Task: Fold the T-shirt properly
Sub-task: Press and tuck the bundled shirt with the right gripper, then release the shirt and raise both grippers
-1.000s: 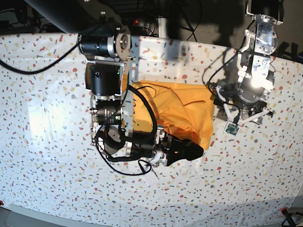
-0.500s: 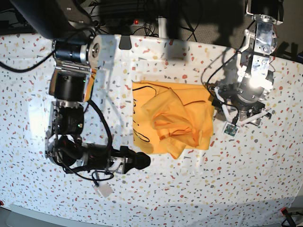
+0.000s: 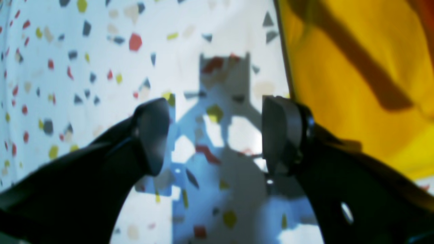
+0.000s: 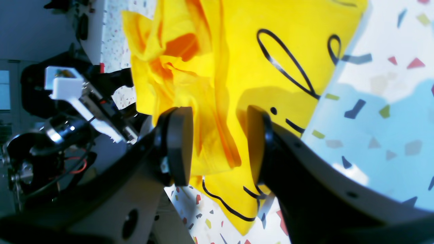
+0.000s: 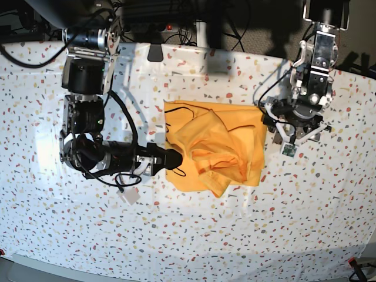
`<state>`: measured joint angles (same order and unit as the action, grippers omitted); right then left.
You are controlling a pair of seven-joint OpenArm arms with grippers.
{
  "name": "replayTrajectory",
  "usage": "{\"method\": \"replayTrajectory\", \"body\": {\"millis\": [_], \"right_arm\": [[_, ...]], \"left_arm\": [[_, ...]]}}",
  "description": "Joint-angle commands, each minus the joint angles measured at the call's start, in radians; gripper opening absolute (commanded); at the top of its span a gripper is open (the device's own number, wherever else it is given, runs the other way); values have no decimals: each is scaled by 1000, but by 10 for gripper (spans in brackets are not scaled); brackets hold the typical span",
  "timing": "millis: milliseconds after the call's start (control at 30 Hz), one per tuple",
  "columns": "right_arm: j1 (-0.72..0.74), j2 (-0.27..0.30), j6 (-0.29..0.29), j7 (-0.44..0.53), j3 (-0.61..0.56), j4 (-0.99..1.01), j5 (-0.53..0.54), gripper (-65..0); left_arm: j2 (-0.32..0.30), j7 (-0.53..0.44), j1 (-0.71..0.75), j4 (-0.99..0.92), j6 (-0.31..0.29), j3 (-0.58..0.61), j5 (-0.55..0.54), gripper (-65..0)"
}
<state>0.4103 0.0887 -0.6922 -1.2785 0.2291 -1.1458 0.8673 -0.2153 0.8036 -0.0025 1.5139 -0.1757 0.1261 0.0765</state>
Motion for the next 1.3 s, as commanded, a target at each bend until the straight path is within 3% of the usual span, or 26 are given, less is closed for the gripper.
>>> {"method": "replayTrajectory", "body": {"millis": [0,100,233,467,667,833,1167,1267], "right_arm": [[30,-6,-6,21,0,-17,25,-389],[30,-47,-6,31,0,-17,0,-390],[29,-108,-6,77,-2,-17,-116,-390],[13,-131,-6,95,-64,-17,-205,-390],[-7,-152,-6,83,-209,-17,-118,-390],[-6,-242,-6,82,-266,-17,-71,-390],[25,-246,-6,82,-314,-18,0,-390],[40,-246,-6,79,-315,-18,103,-390]], "left_arm": [[-4,32,0,-21,0,-1,-4,-233],[-3,37,0,-29,0,-1,-43,-233],[0,42,0,-28,0,0,-44,-233],[-1,62,0,-28,-3,0,-44,-233],[-2,63,0,-28,-3,0,-44,-233],[-2,63,0,-28,-3,0,-44,-233],[-4,77,0,-28,-3,0,-43,-233],[-4,77,0,-28,-3,0,-43,-233]]}}
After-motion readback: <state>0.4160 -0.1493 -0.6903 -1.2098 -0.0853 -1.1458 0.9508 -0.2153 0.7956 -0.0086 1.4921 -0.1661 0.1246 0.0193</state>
